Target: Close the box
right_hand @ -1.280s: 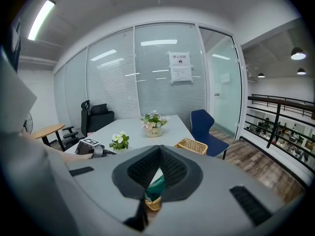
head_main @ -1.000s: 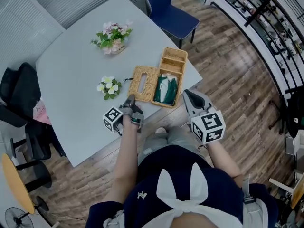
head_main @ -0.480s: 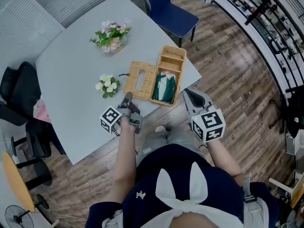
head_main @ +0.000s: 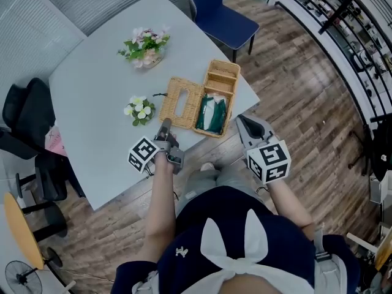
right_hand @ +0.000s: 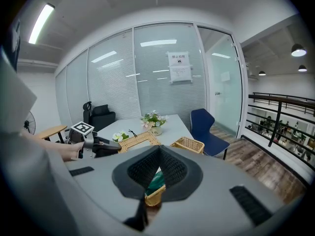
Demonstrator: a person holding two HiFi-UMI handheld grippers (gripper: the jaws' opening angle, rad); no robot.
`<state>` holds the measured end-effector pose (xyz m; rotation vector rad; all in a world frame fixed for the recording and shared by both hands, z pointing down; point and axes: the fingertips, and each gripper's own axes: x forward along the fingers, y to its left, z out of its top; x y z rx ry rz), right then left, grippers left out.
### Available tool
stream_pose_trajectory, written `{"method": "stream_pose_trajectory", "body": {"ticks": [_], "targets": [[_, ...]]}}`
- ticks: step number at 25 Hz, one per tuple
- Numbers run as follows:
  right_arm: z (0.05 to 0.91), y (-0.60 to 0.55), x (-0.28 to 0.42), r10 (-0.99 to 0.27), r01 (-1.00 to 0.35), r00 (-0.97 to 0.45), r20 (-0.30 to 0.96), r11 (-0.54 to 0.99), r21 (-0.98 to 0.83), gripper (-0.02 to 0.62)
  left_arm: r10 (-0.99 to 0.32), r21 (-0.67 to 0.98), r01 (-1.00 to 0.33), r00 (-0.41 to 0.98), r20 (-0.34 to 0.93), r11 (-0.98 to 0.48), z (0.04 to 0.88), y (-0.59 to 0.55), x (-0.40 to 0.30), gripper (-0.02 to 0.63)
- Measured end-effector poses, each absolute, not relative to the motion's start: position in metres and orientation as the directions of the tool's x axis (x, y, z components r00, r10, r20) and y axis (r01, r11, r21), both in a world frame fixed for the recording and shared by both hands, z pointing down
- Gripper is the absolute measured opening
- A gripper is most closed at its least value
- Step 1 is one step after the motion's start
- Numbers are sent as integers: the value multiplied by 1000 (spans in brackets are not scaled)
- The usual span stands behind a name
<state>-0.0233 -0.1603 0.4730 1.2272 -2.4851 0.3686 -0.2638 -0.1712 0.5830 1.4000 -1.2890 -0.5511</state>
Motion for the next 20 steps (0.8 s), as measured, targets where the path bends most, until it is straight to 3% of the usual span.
{"method": "stream_pose_trajectory", "body": {"ticks": [20], "targets": [[466, -162, -5, -681, -772, -603, 416, 630, -88, 6, -877, 742, -654, 263, 402, 144, 557, -169, -248, 66]]}}
